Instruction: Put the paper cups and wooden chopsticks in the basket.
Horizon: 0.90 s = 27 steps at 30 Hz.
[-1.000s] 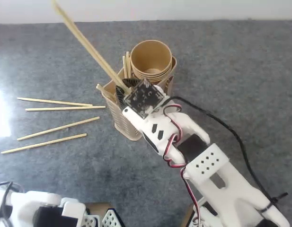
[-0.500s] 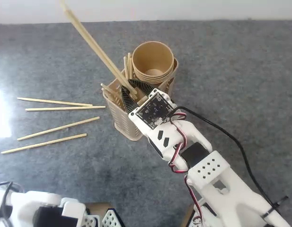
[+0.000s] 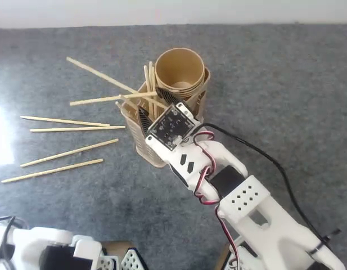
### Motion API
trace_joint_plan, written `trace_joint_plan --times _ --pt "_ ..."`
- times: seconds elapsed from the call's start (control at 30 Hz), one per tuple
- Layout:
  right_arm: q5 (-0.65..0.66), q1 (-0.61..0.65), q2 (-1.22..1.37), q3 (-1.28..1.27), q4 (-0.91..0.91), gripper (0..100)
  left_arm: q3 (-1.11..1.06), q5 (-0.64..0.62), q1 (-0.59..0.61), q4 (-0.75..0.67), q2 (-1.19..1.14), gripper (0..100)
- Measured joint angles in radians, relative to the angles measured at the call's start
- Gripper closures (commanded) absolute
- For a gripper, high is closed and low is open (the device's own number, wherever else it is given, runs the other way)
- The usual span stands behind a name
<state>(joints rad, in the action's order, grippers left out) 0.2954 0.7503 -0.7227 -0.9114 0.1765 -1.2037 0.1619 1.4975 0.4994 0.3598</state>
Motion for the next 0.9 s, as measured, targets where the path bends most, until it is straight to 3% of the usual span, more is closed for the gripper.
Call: trace_joint_plan --times 0.43,0.7,0.9 --pt "0.000 0.000 -0.147 0.048 0.241 81.8 0.000 0.002 0.000 0.000 0.000 77" --pt "0.000 -0.017 -0.267 0.078 0.288 81.9 0.000 0.002 -0.003 0.000 0.000 77" --pt "0.000 -0.098 -0.427 0.137 0.430 81.9 0.164 0.002 -0.203 0.049 0.000 77"
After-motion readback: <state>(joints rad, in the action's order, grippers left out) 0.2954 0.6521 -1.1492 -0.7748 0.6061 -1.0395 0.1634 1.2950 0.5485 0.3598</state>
